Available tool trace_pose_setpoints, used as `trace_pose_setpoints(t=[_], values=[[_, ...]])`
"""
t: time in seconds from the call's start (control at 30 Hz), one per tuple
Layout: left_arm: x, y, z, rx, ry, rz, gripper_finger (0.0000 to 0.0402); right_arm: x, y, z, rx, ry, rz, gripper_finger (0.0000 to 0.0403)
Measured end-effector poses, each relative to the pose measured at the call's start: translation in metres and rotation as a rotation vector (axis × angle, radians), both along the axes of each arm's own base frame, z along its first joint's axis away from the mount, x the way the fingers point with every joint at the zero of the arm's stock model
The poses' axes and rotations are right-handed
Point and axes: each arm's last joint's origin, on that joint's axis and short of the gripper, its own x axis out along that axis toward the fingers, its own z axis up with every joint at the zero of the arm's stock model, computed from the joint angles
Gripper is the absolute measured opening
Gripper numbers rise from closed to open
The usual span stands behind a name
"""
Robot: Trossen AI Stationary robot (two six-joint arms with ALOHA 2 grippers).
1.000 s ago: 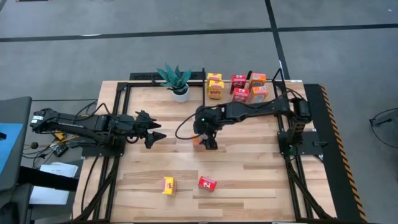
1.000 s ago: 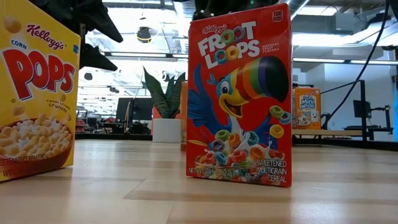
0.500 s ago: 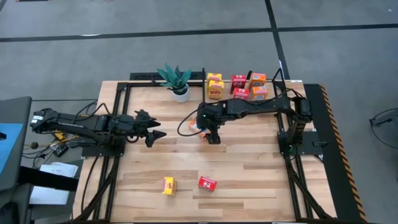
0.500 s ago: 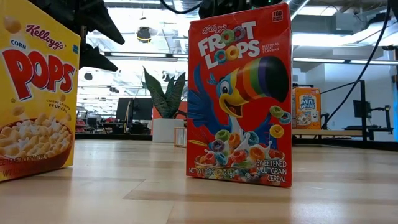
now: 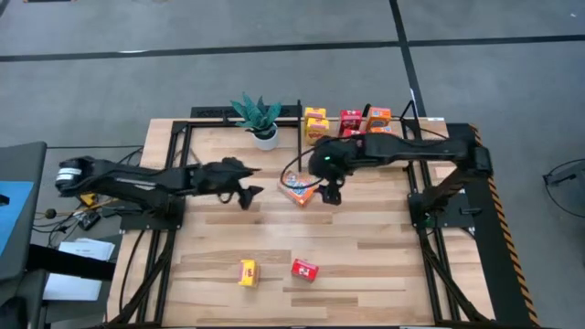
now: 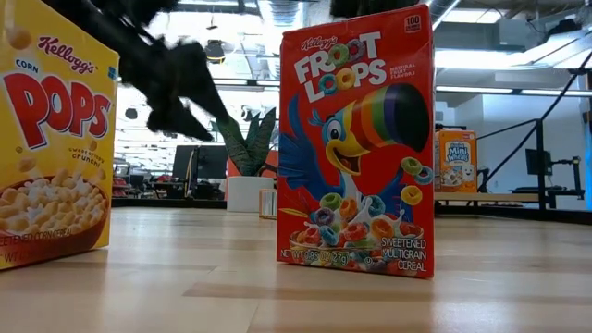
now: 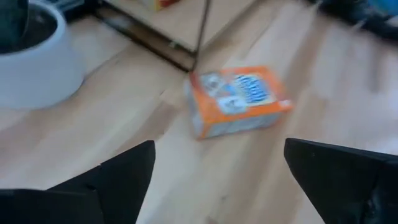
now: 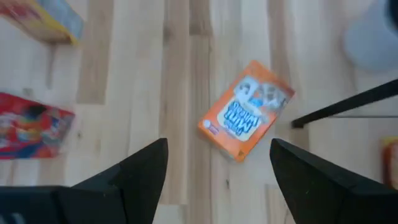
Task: Stack cereal on shelf
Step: Put the orange cereal box on the shelf aligned with orange cereal boxes
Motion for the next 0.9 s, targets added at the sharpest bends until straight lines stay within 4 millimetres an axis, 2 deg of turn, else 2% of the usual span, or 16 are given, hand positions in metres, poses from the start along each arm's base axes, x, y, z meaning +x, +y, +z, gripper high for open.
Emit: trace_pose_setpoints(t=[0.2,0.33,0.5,0.63,0.73,0.9], values=[[0.032,0.025,-0.03,-0.015,-0.022,-0.051,0.027,-0.029,0.0,0.034,-0.029,-0.095,-0.083,0.0269],[0.05,0.036,-0.045,-0.034,-0.014,-0.055,0.0193,-0.047,0.001,0.048,-0.057,-0.122,-0.132,0.0238],[0.071,0.044,-0.06,-0.018,0.061,-0.056,0.0096,-0.058,0.001,0.052,-0.075,-0.099,-0.181,0.0191],[0.087,0.049,-0.068,-0.029,0.077,-0.039,0.0036,-0.057,0.001,0.05,-0.075,-0.088,-0.181,0.0159],[0.087,0.049,-0.073,-0.092,0.099,-0.022,0.0008,-0.054,0.003,0.046,-0.073,-0.066,-0.17,0.0139],[0.081,0.04,-0.074,-0.147,0.158,-0.028,0.0009,-0.047,0.001,0.039,-0.086,-0.032,-0.153,0.0116]])
